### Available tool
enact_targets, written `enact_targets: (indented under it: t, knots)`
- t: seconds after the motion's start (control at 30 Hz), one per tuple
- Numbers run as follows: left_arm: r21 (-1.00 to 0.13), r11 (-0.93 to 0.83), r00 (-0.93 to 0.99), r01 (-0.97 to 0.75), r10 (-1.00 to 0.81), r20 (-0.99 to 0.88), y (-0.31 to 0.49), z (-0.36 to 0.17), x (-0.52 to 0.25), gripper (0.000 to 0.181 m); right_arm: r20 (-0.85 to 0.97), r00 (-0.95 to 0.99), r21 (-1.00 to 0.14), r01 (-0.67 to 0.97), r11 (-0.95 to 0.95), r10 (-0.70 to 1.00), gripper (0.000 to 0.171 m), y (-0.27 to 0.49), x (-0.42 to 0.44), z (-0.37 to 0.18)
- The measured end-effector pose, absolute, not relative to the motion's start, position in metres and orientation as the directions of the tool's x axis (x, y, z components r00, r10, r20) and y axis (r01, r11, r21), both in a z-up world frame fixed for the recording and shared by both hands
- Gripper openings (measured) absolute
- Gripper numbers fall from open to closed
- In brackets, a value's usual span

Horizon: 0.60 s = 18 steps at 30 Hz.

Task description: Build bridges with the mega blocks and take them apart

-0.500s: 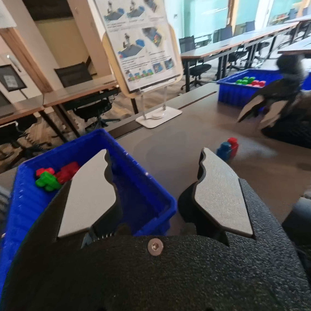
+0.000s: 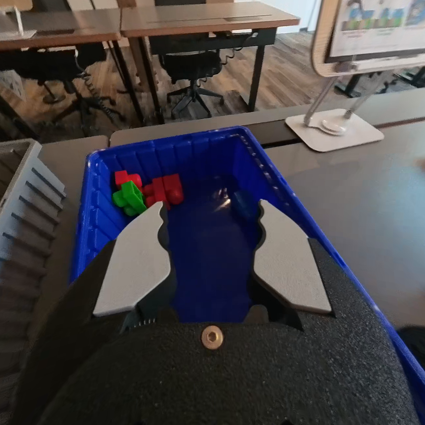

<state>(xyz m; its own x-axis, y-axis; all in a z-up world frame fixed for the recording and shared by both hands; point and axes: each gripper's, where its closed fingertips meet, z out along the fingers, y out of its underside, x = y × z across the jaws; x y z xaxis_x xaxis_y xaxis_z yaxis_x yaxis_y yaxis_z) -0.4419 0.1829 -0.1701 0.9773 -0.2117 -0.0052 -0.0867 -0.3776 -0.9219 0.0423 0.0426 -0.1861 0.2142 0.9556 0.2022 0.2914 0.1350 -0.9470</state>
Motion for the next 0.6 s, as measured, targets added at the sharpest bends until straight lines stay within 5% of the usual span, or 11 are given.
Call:
enact_targets:
  t: [0.2,0.6]
  knots:
    - [-0.861,-0.509,0.999,0.003,-0.036,0.025,0.234,-0.199,-0.480,0.058,0.226,0.206,-0.953,0.250,0.172,0.952,0.049,0.040,0.049,-0.179]
    - [-0.648,-0.757,0.994,0.086,0.110,0.004,0.289,-0.264,-0.522,0.054,0.277,0.212,-0.950,0.210,0.233,0.937,0.045,0.040,0.060,-0.168]
